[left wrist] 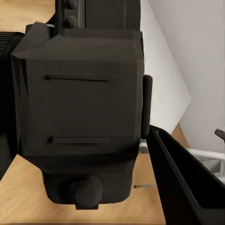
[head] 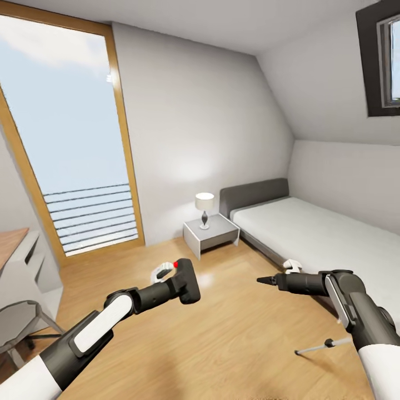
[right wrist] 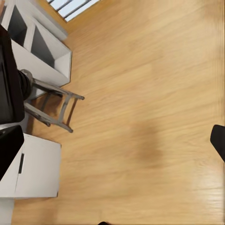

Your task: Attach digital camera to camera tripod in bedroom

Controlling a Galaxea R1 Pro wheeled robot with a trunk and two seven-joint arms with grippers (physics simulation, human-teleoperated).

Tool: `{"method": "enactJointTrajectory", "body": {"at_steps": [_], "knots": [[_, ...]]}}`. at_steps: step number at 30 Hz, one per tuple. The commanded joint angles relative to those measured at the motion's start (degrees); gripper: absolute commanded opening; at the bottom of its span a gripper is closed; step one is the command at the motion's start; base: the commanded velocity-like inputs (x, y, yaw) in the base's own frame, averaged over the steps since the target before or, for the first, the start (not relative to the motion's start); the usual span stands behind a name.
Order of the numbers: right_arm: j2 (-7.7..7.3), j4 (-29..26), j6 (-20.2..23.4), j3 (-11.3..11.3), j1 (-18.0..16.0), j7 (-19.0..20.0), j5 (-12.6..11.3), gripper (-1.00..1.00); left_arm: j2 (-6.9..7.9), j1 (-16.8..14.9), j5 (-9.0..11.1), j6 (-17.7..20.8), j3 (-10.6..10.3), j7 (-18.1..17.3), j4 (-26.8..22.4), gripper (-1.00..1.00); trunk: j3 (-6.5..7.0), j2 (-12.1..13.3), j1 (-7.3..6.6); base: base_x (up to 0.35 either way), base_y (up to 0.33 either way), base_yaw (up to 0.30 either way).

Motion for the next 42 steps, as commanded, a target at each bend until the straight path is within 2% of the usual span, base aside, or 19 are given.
{"method": "enactJointTrajectory", "body": {"at_steps": [1,11,19,23,24,26,27,28,30,31,33,36,37,41,42], "knots": [[0.01,0.00,0.42,-0.05,-0.03,0.02,-0.19,1.00,0.04,-0.03,0.56,-0.04,-0.09,1.04,-0.11,-1.00,-0.03,-0.05,0.02,0.000,0.000,-0.252],[0.01,0.05,0.39,-0.02,-0.03,0.02,-0.16,1.00,-0.02,-0.04,0.53,-0.04,-0.11,6.97,-0.12,-1.00,-0.03,-0.05,0.02,0.000,0.000,-0.252],[0.09,1.27,0.37,0.10,-0.03,-0.24,-0.45,1.00,0.06,-0.05,0.60,-0.04,0.01,8.73,0.24,-1.00,-0.03,-0.05,0.02,0.000,0.000,-0.252],[1.63,7.35,-0.04,1.45,-0.03,-3.31,0.77,1.00,-0.02,-0.03,0.61,-0.04,-0.03,8.95,4.82,-1.00,-0.03,-0.05,0.02,0.000,0.000,-0.252],[2.81,11.13,-0.36,2.56,-0.03,-5.75,1.99,1.00,-0.05,-0.02,0.60,-0.04,-0.06,8.94,8.31,-1.00,-0.03,-0.05,0.02,0.000,0.000,-0.252],[3.96,15.19,-1.04,3.47,-0.03,-8.68,3.45,1.00,-0.12,-0.04,0.57,0.00,-0.11,8.89,12.26,-1.00,-0.03,-0.05,0.02,0.000,0.000,-0.252],[4.93,19.59,-2.57,4.07,-0.03,-11.91,4.92,1.00,-0.22,-0.03,0.56,0.00,-0.14,8.69,16.25,-1.00,-0.03,-0.05,0.02,0.000,0.000,-0.252],[5.85,30.56,-9.07,4.70,-0.11,-17.43,7.45,1.00,-0.59,-0.04,0.73,-0.06,-0.23,8.36,23.22,-1.00,-0.03,-0.05,0.02,0.000,0.000,-0.252],[5.98,36.92,-13.66,4.86,-0.15,-19.42,8.24,1.00,-0.71,-0.03,0.88,-0.09,-0.36,8.26,26.44,-1.00,-0.03,-0.05,0.02,0.000,0.000,-0.252],[6.03,43.40,-18.68,4.99,-0.17,-20.82,8.75,1.00,-0.89,-0.01,0.97,-0.08,-0.48,8.17,29.84,-1.00,-0.03,-0.05,0.02,0.000,0.000,-0.252],[6.04,49.72,-23.70,5.14,-0.18,-21.70,9.11,1.00,-1.23,0.02,1.03,-0.05,-0.57,8.10,33.40,-1.00,-0.03,-0.05,0.02,0.000,0.000,-0.252],[6.06,57.32,-30.39,5.34,-0.23,-22.50,9.40,1.00,-2.14,0.08,1.09,-0.04,-0.64,7.75,38.22,-1.00,-0.03,-0.05,0.02,0.000,0.000,-0.252],[6.06,60.13,-33.79,5.43,-0.28,-22.81,9.52,1.00,-2.93,0.11,1.11,-0.04,-0.67,7.14,40.95,-1.00,-0.03,-0.05,0.02,0.000,0.000,-0.252],[6.07,62.95,-37.60,5.52,-0.30,-23.05,9.65,1.00,-4.63,0.02,0.89,-0.04,-0.70,4.69,44.64,-1.00,-0.03,-0.05,0.02,0.000,0.000,-0.252],[6.04,63.71,-38.55,5.54,-0.25,-23.04,9.68,1.00,-5.24,0.01,0.76,-0.05,-0.74,2.77,45.56,-1.00,-0.03,-0.05,0.02,0.000,0.000,-0.252]]}}
